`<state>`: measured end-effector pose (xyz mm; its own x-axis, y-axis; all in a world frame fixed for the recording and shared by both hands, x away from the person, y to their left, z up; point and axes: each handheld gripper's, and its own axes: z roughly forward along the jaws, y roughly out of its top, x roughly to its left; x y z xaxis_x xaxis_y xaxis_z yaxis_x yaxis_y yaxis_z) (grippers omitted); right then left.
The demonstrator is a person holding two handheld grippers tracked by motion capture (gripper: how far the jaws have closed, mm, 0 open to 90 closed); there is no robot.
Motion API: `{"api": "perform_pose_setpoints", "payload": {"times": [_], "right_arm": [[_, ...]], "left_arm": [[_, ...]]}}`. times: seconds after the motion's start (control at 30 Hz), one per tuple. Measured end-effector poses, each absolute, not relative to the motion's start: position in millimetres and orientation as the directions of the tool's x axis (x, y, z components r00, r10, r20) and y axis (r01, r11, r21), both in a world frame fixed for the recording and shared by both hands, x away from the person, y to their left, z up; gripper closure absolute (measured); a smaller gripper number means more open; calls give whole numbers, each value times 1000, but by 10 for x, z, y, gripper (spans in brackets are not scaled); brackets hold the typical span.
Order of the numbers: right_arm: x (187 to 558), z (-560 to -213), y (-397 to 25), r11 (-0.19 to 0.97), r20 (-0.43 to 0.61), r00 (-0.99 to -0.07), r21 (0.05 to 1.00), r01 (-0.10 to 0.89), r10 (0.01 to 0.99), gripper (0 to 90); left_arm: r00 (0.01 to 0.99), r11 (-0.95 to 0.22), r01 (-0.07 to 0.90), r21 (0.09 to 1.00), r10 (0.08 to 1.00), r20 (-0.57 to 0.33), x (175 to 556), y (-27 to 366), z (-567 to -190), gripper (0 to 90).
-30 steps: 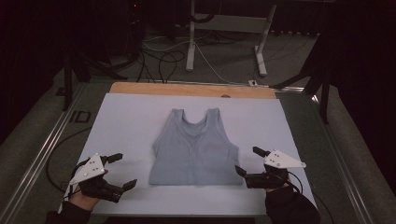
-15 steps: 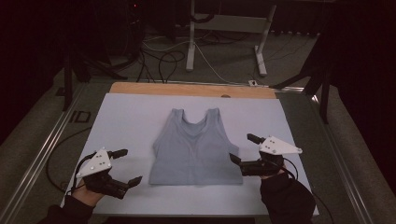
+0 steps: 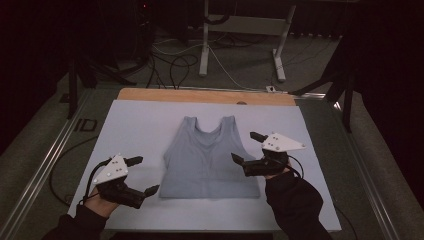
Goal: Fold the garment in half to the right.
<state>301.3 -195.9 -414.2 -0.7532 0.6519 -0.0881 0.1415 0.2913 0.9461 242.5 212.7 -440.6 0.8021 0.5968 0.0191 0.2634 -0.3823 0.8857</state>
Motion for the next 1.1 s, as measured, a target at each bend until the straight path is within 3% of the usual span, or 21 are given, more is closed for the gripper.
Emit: {"api": "perform_pose_setpoints", "payload": {"times": [0.53, 1.1], "right_arm": [[3290, -4151, -1479, 309, -82, -803, 942, 131, 590, 79], [3582, -4224, -1128, 309, -71, -821, 942, 132, 566, 79]], "left_arm": [[764, -404, 338, 850, 645, 2, 2479, 1893, -4537, 1], [714, -432, 459, 776, 700, -34, 2610, 1718, -5012, 1]]}}
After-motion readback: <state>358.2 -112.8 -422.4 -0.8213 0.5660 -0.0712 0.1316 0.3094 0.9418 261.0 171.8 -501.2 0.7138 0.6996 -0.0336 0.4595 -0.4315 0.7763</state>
